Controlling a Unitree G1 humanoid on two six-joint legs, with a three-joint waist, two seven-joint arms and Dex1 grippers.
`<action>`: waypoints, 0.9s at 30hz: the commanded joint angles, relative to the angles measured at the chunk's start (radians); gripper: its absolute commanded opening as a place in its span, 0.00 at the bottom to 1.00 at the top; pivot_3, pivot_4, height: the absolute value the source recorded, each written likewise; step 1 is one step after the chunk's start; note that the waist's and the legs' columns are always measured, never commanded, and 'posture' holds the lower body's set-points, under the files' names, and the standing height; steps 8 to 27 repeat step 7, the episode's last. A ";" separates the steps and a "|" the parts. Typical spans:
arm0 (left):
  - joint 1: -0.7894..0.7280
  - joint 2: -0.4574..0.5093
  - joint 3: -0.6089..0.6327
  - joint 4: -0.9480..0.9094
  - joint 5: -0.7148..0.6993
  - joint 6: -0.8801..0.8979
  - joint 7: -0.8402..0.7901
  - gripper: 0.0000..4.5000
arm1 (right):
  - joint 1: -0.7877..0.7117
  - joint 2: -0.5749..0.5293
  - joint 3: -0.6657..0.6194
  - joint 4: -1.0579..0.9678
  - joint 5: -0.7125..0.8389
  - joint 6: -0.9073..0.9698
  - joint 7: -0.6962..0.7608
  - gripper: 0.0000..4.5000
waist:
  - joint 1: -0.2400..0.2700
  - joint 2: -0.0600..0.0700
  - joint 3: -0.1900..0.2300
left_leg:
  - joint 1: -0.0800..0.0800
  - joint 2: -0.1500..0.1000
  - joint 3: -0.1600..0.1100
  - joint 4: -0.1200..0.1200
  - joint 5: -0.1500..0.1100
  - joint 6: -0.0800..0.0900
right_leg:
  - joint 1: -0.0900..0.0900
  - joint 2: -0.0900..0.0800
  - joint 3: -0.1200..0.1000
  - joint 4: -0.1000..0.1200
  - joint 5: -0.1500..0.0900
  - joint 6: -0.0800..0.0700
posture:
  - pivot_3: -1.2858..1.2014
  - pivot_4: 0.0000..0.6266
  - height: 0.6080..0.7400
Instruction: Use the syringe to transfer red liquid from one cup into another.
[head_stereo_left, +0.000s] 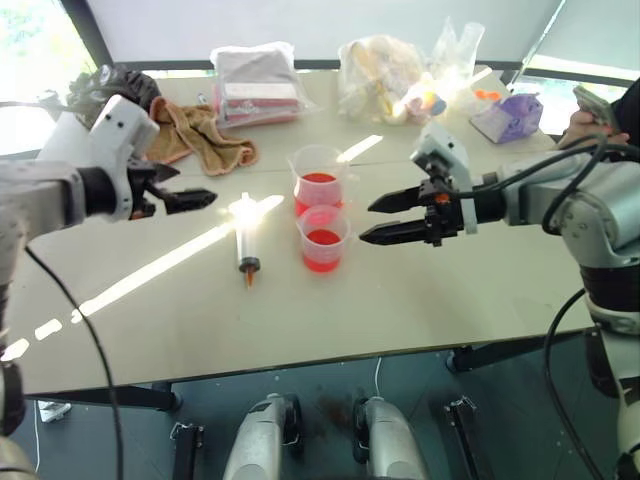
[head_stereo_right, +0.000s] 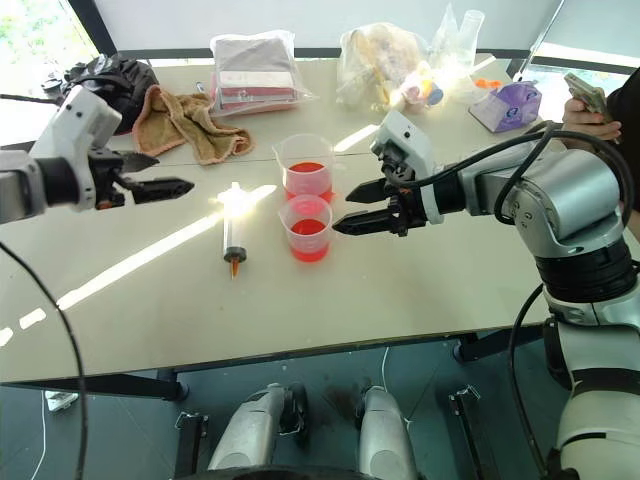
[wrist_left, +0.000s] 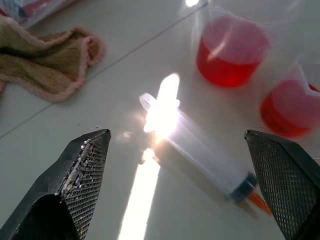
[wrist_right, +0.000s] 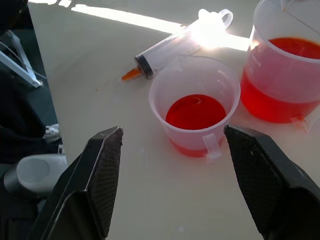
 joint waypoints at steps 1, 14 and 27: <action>0.063 0.056 0.061 -0.050 0.001 -0.076 -0.164 0.99 | 0.000 -0.032 -0.009 -0.026 -0.011 -0.029 0.041 0.75 | 0.003 0.000 0.000 | 0.000 0.000 0.000 0.000 0.000 0.000 | -0.001 0.000 0.000 0.000 0.000 -0.001 | 0.52 0.24 1.00; 0.165 0.070 0.092 -0.065 0.039 -0.148 -0.251 0.99 | 0.022 -0.034 -0.001 -0.019 -0.042 -0.048 0.045 0.75 | 0.002 0.000 0.000 | 0.000 0.001 0.001 -0.001 0.000 0.000 | -0.001 0.000 0.000 -0.005 0.001 -0.006 | 0.52 0.24 1.00; 0.165 0.070 0.092 -0.065 0.039 -0.148 -0.251 0.99 | 0.022 -0.034 -0.001 -0.019 -0.042 -0.048 0.045 0.75 | 0.002 0.000 0.000 | 0.000 0.001 0.001 -0.001 0.000 0.000 | -0.001 0.000 0.000 -0.005 0.001 -0.006 | 0.52 0.24 1.00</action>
